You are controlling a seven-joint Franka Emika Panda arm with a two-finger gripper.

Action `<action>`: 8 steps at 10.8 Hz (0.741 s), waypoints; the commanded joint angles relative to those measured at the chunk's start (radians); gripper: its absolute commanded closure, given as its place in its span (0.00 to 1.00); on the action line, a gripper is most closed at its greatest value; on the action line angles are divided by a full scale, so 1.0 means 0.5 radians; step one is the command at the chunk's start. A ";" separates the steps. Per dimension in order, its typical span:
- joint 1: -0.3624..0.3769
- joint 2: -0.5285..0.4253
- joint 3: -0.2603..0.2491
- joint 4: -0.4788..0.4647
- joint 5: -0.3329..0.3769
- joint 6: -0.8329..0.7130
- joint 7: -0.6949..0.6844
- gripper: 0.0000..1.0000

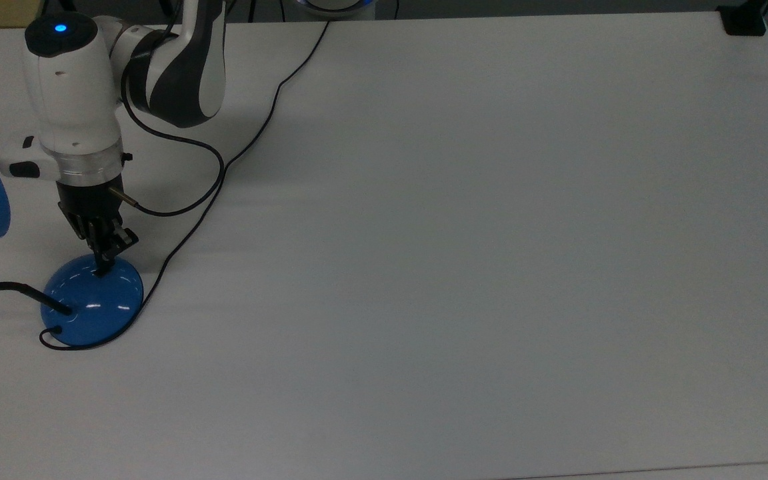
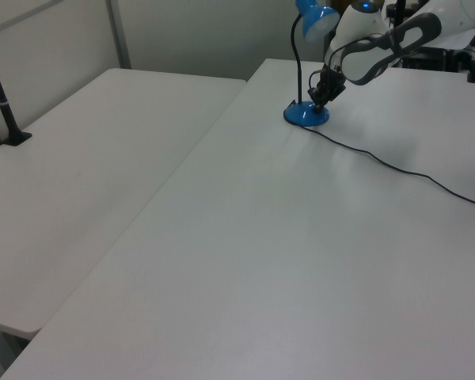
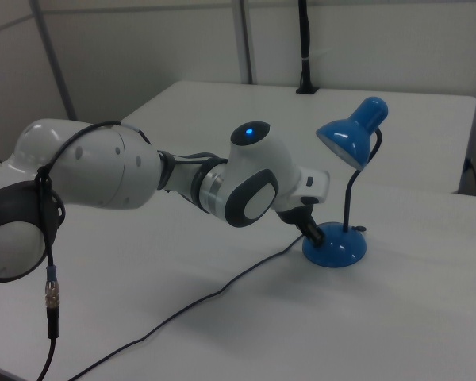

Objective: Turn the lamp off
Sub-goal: 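Lower the gripper fingertips onto the black switch and press it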

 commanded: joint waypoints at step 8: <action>0.009 -0.208 0.126 -0.095 -0.062 -0.406 -0.015 1.00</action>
